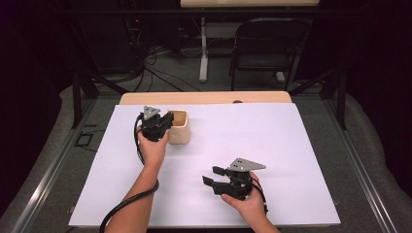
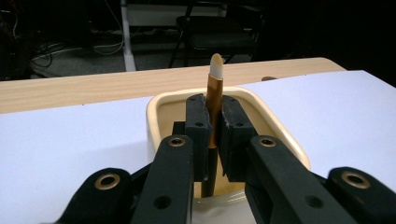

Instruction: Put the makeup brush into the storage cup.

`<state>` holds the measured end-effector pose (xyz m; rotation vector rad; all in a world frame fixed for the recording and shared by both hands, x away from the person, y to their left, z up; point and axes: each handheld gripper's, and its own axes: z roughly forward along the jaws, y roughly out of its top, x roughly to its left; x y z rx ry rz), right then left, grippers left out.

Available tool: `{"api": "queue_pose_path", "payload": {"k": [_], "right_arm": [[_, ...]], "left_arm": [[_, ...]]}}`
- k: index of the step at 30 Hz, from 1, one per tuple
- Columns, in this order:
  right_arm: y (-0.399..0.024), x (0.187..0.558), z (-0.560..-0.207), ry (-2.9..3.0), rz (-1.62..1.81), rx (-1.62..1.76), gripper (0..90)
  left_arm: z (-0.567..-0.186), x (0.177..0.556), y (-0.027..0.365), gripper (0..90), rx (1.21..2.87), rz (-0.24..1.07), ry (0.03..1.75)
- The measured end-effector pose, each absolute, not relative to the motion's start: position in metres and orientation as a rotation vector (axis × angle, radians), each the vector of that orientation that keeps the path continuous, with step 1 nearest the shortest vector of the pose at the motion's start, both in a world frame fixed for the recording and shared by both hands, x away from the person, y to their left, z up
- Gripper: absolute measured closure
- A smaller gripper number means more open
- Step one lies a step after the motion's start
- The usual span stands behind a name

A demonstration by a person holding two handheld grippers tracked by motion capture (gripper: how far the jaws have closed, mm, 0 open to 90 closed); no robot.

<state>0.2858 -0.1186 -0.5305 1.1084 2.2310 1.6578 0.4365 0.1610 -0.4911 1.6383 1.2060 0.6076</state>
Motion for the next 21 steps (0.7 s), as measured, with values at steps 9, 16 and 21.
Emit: {"api": "queue_pose_path", "payload": {"k": [9,16,21], "right_arm": [[-0.118,0.286,-0.531,2.228,1.661,1.108,43.6],[-0.120,0.287,-0.532,2.217,1.668,1.113,43.6],[-0.120,0.287,-0.531,2.222,1.666,1.115,43.6]], "left_arm": [[-0.490,0.435,0.158,76.8,1.647,0.596,1.193],[-0.484,0.434,0.159,51.3,1.609,0.620,1.169],[-0.481,0.433,0.160,41.0,1.609,0.631,1.159]]}}
